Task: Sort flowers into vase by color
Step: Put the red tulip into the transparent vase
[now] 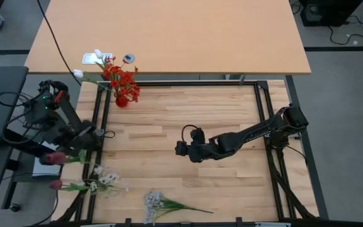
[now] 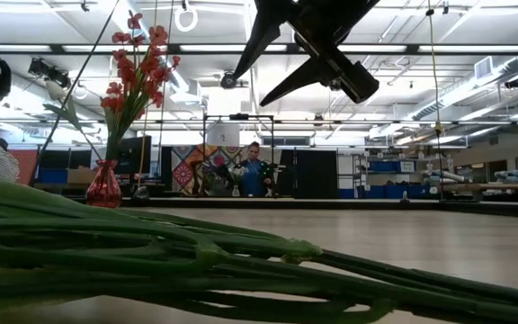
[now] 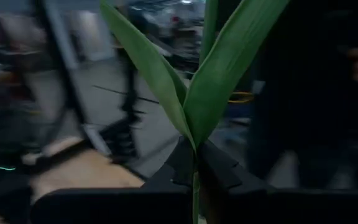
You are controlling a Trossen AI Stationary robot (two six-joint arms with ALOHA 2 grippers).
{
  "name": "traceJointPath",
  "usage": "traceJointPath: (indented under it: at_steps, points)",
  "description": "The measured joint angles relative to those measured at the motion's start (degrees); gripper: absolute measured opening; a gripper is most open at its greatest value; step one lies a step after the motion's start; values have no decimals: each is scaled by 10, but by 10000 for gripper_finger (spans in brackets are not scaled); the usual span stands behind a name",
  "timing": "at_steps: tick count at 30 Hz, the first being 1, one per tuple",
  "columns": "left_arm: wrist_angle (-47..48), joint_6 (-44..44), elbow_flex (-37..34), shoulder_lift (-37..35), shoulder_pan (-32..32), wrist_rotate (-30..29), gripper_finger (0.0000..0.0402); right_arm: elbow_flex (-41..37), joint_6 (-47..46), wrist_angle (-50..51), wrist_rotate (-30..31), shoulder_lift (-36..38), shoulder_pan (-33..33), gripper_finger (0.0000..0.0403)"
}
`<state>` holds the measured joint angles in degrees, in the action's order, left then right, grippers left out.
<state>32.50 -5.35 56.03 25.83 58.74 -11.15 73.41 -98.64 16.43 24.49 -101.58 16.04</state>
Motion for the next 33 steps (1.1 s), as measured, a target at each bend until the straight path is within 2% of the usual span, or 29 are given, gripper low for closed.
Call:
traceJointPath:
  at_steps: [5,11,15,21,26,33]
  points:
    - [85,73,-2,-3,0,90,11,0,-20,0,11,0,10,200]
    - [30,30,-2,1,0,151,11,0,-26,-1,14,0,11,197]
    - [18,22,-8,4,0,154,11,0,-33,-7,19,0,11,196]
    - [-90,31,-97,5,0,181,11,0,-34,-13,20,0,11,196]
    - [-143,34,-138,4,0,181,11,0,-34,-14,20,0,12,196]
    - [-149,42,-172,4,0,157,17,0,-32,-15,15,0,12,196]
